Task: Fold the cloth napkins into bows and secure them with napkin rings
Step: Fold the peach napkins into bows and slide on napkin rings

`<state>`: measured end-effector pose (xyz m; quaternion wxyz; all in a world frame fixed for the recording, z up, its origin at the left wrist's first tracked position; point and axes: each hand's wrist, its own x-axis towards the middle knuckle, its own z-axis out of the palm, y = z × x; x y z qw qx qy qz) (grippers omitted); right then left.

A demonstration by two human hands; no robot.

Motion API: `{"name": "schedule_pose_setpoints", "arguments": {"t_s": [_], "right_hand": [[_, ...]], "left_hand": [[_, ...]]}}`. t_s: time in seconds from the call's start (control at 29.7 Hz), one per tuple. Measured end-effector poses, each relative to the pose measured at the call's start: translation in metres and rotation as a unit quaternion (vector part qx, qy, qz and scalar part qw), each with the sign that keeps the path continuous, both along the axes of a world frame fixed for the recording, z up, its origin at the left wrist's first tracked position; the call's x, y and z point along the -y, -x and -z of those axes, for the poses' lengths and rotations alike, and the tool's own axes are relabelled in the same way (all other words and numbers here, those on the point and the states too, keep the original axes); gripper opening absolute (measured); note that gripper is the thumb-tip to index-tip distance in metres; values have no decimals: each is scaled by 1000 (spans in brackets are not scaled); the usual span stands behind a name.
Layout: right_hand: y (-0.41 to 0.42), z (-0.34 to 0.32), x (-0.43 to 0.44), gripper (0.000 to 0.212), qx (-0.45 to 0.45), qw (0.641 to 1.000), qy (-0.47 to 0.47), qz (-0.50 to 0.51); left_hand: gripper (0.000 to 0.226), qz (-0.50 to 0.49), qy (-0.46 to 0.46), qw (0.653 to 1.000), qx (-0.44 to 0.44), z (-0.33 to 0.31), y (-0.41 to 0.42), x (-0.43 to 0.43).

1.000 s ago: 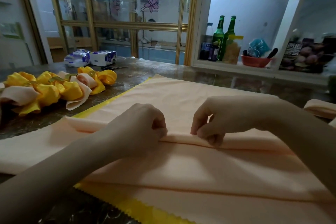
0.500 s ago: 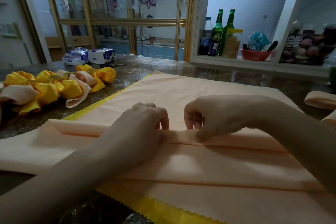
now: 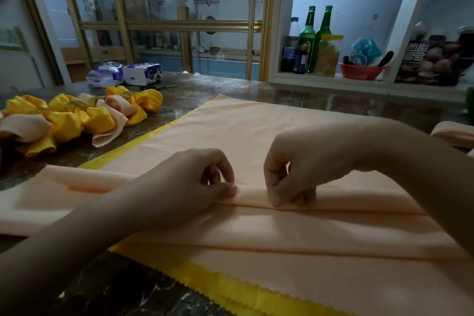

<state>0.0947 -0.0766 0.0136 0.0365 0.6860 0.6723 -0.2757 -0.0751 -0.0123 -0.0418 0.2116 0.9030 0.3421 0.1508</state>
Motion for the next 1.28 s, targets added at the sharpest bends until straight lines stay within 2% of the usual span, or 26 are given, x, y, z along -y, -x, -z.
{"name": "schedule_pose_setpoints", "arguments": {"t_s": [0.1, 0.2, 0.44, 0.57, 0.71, 0.81, 0.91, 1.11, 1.21, 1.28], "right_hand": [[-1, 4, -2, 8, -9, 1000, -18, 18], [-2, 7, -2, 19, -20, 999, -27, 42], [8, 7, 2, 13, 85, 993, -81, -14], [13, 8, 3, 14, 106, 991, -71, -47], [12, 2, 6, 8, 21, 999, 16, -27], [7, -1, 5, 11, -40, 998, 42, -8], [7, 5, 2, 14, -18, 1000, 8, 11], [7, 18, 10, 17, 2, 995, -78, 69], [2, 30, 21, 15, 63, 980, -177, 64], [0, 32, 35, 22, 82, 975, -200, 48]], "left_hand": [[10, -3, -3, 1000, -18, -1, -1, 3], [12, 1, -26, 999, -26, -3, -2, 6], [21, -18, -88, 996, -10, -3, -3, 16], [25, -14, -134, 991, -9, -3, -2, 23], [21, 16, -175, 984, -8, 1, 2, 29], [16, 34, -190, 981, -7, 4, 6, 31], [3, 37, -178, 983, -1, 4, 9, 29], [16, 13, -99, 995, 0, -3, 2, 23], [15, -3, -38, 999, -6, -4, 0, 18], [15, -12, -4, 1000, 1, -2, -1, 16]]}}
